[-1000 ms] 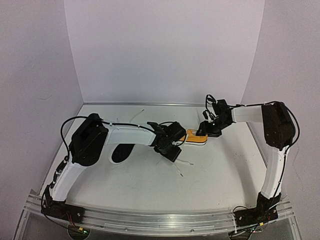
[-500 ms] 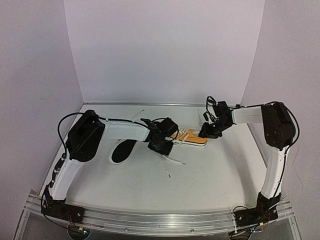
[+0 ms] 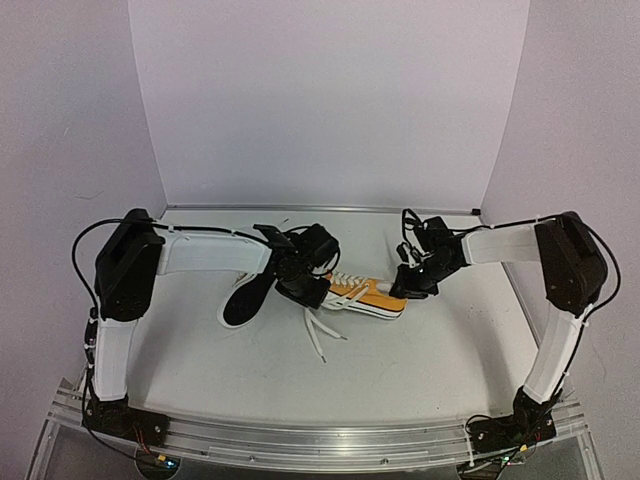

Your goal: Tie the shoes

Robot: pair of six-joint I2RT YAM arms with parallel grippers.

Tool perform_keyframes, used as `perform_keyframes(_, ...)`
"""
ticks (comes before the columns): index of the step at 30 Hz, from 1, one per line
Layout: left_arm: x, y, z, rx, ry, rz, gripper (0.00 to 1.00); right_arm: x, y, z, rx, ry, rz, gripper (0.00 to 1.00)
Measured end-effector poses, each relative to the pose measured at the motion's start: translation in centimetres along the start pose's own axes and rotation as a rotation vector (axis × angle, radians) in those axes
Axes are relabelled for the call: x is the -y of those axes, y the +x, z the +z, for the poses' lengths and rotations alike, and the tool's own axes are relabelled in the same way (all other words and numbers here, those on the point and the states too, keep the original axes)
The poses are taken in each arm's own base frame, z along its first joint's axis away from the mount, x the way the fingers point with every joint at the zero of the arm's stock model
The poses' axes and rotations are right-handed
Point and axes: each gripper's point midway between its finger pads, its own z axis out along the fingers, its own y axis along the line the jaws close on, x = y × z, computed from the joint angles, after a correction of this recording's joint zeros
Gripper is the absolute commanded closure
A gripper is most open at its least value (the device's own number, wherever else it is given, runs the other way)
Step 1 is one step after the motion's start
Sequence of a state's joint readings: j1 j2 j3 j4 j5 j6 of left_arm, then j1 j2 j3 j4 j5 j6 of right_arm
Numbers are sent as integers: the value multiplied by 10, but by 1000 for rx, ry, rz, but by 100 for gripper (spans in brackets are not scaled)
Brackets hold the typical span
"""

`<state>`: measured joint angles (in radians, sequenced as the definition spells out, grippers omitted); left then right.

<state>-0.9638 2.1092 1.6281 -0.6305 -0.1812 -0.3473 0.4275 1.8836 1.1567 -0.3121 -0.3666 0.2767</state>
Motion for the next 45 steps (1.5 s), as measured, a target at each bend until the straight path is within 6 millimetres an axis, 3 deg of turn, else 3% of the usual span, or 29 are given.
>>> perform_keyframes(4, 0, -8, -39, 55, 50, -2, 100, -33, 24, -15, 8, -19, 61, 73)
perform_keyframes(5, 1, -10, -48, 70, 68, -5, 100, -45, 27, -20, 23, -31, 67, 67)
perform_keyframes(8, 3, -13, -64, 99, 106, -9, 100, -89, 37, -34, 65, -86, 53, 63)
perform_keyframes(11, 4, -9, -63, 101, 120, -10, 100, -132, 50, -44, 96, -154, 39, 51)
perform_keyframes(14, 0, 6, -53, 62, 112, -11, 100, -152, 69, -45, 82, -194, 39, 35)
perform_keyframes(17, -4, 25, -43, 17, 112, -16, 100, -149, 78, -41, 66, -168, 30, 26)
perform_keyframes(19, -7, 39, -36, -17, 108, -24, 100, -140, 74, -43, 78, -115, 2, 20)
perform_keyframes(21, -10, 51, -30, -45, 102, -32, 100, -135, 61, -51, 104, -68, -30, 18)
perform_keyframes(24, -14, 64, -24, -74, 92, -39, 100, -129, 27, -67, 176, -45, -45, 19)
perform_keyframes(27, -13, 66, -20, -80, 92, -52, 100, -95, -4, -76, 219, -19, 6, 19)
perform_keyframes(30, -11, 68, -11, -83, 95, -57, 100, -61, -18, -74, 219, 9, 61, 20)
perform_keyframes(32, -11, 69, -3, -93, 92, -59, 100, -59, -12, -61, 183, -23, 65, 20)
perform_keyframes(38, -17, 65, 18, -109, 98, -87, 100, -71, 40, -16, 12, -152, 69, 23)
perform_keyframes(41, -22, 53, 19, -87, 106, -106, 100, -79, 61, -7, -39, -207, 85, 23)
perform_keyframes(45, -24, 38, 18, -57, 122, -121, 100, -102, 72, 1, -51, -263, 68, 25)
